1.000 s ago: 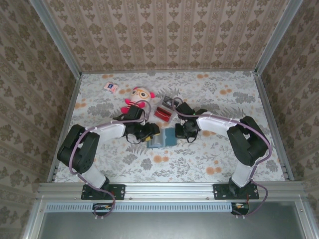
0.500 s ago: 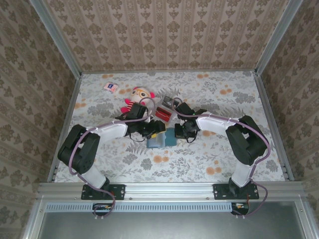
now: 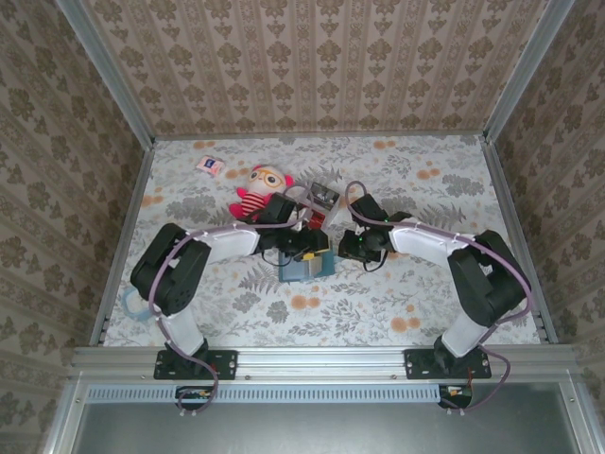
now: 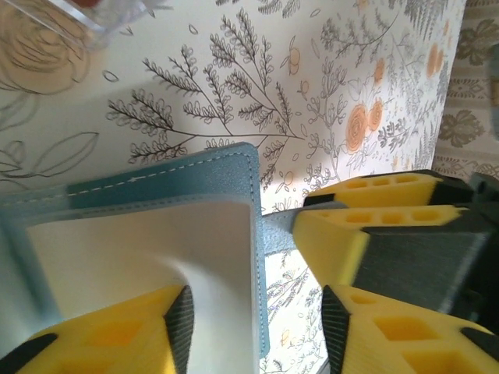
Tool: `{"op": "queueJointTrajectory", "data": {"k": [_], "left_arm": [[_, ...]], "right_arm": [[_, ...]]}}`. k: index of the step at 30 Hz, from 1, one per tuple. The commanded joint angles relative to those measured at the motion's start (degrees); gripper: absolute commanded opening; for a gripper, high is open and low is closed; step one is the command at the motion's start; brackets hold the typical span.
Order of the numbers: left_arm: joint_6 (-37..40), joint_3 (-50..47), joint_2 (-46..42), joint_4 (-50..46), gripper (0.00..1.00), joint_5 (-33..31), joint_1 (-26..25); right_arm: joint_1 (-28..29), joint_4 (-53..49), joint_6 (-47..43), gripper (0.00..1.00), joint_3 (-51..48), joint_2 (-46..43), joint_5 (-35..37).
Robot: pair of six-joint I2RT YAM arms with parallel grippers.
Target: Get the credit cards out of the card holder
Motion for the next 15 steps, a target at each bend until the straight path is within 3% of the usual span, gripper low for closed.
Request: {"op": "queueJointTrajectory", "data": {"k": [1, 6, 10, 15], "left_arm": [[0.29, 2.81, 1.43, -2.2, 0.43, -2.82, -1.09], [3.21, 5.59, 3.1, -9.04, 0.37, -8.15, -2.44], [3.22, 5.45, 4.17, -9.75, 0.31, -8.78, -2.83], [2.84, 4.48, 4.58, -9.48, 0.2, -9.47, -3.08]], "right_arm": [[-0.83, 2.87, 1.63, 0.29, -2.07, -3.87, 0.34], [-1.81, 3.24, 0.64, 0.28, -2.66, -5.29, -0.15], [-1.47, 5.24, -0.12, 0.19, -1.78, -3.75, -5.39], [0.43, 6.31, -0.47, 0.13, -0.43, -2.48, -6.48]]}}
